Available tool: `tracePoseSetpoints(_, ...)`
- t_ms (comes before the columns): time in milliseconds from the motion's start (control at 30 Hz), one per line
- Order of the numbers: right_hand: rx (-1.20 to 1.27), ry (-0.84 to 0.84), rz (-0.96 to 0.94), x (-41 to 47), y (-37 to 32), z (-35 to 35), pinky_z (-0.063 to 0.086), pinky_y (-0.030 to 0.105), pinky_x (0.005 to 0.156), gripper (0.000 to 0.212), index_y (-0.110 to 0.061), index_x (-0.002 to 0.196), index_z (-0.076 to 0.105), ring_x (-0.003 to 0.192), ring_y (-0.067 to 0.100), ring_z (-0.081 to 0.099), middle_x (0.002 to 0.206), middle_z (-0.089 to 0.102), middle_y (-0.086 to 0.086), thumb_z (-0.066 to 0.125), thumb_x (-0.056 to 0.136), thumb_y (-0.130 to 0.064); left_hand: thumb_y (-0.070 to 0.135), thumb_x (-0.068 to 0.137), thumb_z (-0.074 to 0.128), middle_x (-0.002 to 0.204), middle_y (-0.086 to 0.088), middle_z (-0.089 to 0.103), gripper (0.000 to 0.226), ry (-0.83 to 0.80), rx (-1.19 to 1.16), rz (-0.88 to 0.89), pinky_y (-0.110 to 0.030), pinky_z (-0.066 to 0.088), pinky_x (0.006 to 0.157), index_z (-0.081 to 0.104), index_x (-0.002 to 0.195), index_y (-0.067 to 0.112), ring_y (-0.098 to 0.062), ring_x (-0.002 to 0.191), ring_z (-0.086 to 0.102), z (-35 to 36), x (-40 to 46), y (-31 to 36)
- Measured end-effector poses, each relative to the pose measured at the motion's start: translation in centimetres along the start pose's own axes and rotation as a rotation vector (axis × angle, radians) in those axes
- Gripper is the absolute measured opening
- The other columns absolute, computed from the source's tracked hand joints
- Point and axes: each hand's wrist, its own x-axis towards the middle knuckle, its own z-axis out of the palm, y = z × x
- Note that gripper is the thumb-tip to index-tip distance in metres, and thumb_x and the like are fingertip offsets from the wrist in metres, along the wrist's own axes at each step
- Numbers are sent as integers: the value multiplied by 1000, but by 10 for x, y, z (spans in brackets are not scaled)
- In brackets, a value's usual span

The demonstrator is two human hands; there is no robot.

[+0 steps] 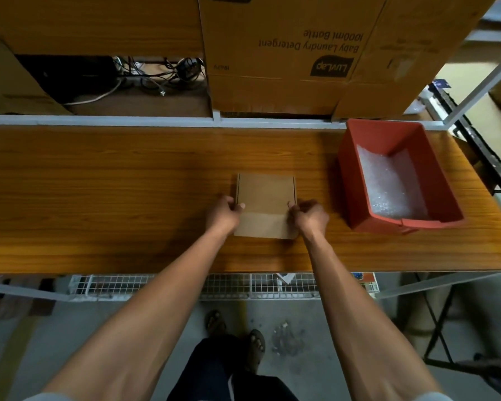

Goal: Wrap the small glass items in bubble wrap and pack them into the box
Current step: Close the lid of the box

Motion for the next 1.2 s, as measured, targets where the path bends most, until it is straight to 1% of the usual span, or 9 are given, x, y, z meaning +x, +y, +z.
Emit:
tracePoseSetpoints(100, -54, 39, -24, -12, -2, 2, 58, 43, 98, 46, -9, 125, 68, 112, 33, 69, 121, 71, 14, 67, 101, -48, 39, 104, 64, 142, -4, 60, 47, 31, -40, -11, -26, 49, 79, 52, 146, 21, -19, 115, 64, 2, -12, -10)
tracePoseSetpoints(167, -32, 35, -20, -22, 0, 1, 58, 40, 95, 46, -8, 125, 67, 110, 33, 69, 119, 72, 13, 65, 101, -48, 39, 103, 66, 142, -4, 62, 48, 53, -71, -27, -28, 49, 82, 54, 145, 20, -22, 123, 63, 4, -19, -15)
tracePoseSetpoints(433, -3, -2, -61, -48, 8, -13, 48, 27, 88, 48, -7, 133, 66, 117, 31, 68, 128, 71, 13, 71, 100, -41, 29, 104, 65, 142, -6, 63, 48, 105, -77, -6, -23, 48, 86, 53, 149, 17, -22, 125, 64, 10, -31, -19)
tracePoseSetpoints(600, 11, -13, -89, -57, 6, -17, 49, 26, 95, 40, -6, 132, 68, 118, 29, 68, 127, 72, 12, 70, 101, -32, 27, 103, 67, 138, -6, 65, 44, 128, -68, -11, -24, 50, 85, 56, 145, 17, -22, 120, 65, 12, -33, -19)
tracePoseSetpoints(767, 22, -31, -93, -58, 9, -19, 51, 35, 106, 38, -9, 137, 65, 124, 28, 66, 133, 71, 12, 68, 103, -23, 25, 104, 66, 136, -6, 65, 43, 141, 15, 29, -28, 55, 88, 56, 145, 19, -22, 119, 66, 14, -32, -21)
tracePoseSetpoints(933, 1, -14, -163, -58, 14, -20, 48, 24, 100, 38, -7, 136, 67, 121, 26, 69, 129, 73, 11, 71, 101, -23, 26, 105, 64, 135, -7, 67, 43, 146, 101, 81, -34, 59, 93, 55, 146, 22, -22, 117, 68, 15, -29, -23)
tracePoseSetpoints(1067, -42, 5, -204, -61, 18, -15, 47, 14, 89, 34, -5, 135, 67, 112, 23, 73, 125, 75, 10, 64, 105, -21, 29, 105, 63, 132, -7, 67, 41, 146, 117, 68, -29, 55, 81, 55, 144, 22, -21, 111, 69, 13, -30, -23)
tracePoseSetpoints(1133, 6, 26, -123, -60, 20, -11, 51, 19, 91, 34, -7, 136, 67, 108, 24, 72, 125, 74, 11, 59, 108, -25, 29, 105, 63, 130, -6, 67, 38, 142, 116, 64, -27, 51, 77, 56, 142, 21, -18, 104, 67, 13, -31, -23)
tracePoseSetpoints(1200, 101, 16, 59, -52, 22, -6, 56, 35, 101, 34, -11, 135, 66, 112, 28, 69, 128, 71, 12, 53, 111, -31, 28, 105, 64, 129, -6, 67, 36, 137, 110, 57, -25, 48, 73, 57, 140, 20, -14, 98, 62, 14, -32, -23)
